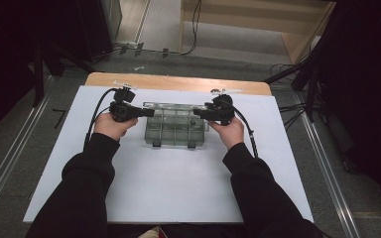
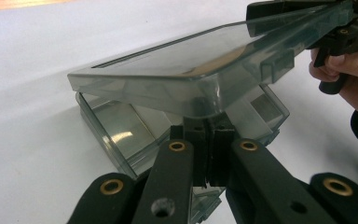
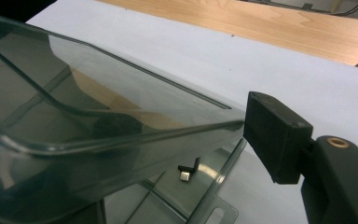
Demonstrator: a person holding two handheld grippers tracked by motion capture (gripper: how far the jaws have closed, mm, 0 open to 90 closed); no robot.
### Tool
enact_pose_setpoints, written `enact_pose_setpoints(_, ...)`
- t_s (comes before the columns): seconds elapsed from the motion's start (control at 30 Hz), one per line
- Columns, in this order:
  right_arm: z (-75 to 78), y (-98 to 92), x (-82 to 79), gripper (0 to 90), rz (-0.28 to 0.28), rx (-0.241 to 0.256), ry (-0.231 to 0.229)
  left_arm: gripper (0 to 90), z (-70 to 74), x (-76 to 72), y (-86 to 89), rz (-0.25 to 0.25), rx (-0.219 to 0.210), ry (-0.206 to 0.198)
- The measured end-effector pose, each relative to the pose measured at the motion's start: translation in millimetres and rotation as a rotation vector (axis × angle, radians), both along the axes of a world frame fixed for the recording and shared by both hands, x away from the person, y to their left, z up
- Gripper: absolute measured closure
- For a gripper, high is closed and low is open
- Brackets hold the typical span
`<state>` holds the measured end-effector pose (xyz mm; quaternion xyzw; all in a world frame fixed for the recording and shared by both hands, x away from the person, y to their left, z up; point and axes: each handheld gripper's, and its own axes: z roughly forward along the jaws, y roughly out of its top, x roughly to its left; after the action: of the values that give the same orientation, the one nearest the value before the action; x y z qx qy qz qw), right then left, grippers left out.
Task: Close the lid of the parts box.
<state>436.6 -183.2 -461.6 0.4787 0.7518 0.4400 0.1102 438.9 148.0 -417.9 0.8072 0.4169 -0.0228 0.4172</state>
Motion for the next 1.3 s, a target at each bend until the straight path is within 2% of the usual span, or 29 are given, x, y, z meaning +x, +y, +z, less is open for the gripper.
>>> enact_pose_setpoints(0.3,4.1,-0.3,-6.7,32.4,0.005,0.008,0.008,90.0,0.3,-0.6,0.5,-0.006,-0.014,-0.003)
enact_pose_setpoints(0.53,10.2,-3.3,-16.8,31.3,0.011,0.023,0.032,90.0,0.7,-0.9,0.8,-0.009,-0.013,-0.004)
enact_pose_setpoints(0.8,13.5,-11.7,-32.4,31.4,0.05,0.045,0.056,90.0,1.5,-1.6,2.1,-0.02,-0.009,0.004)
enact_pose_setpoints(1.17,18.7,-26.1,-56.0,36.1,0.09,0.031,0.084,90.0,2.1,-6.1,3.3,-0.047,0.021,0.005)
enact_pose_setpoints(1.3,19.8,-31.3,-62.3,37.3,0.094,0.021,0.089,90.0,3.6,-7.8,4.3,-0.055,0.014,0.005)
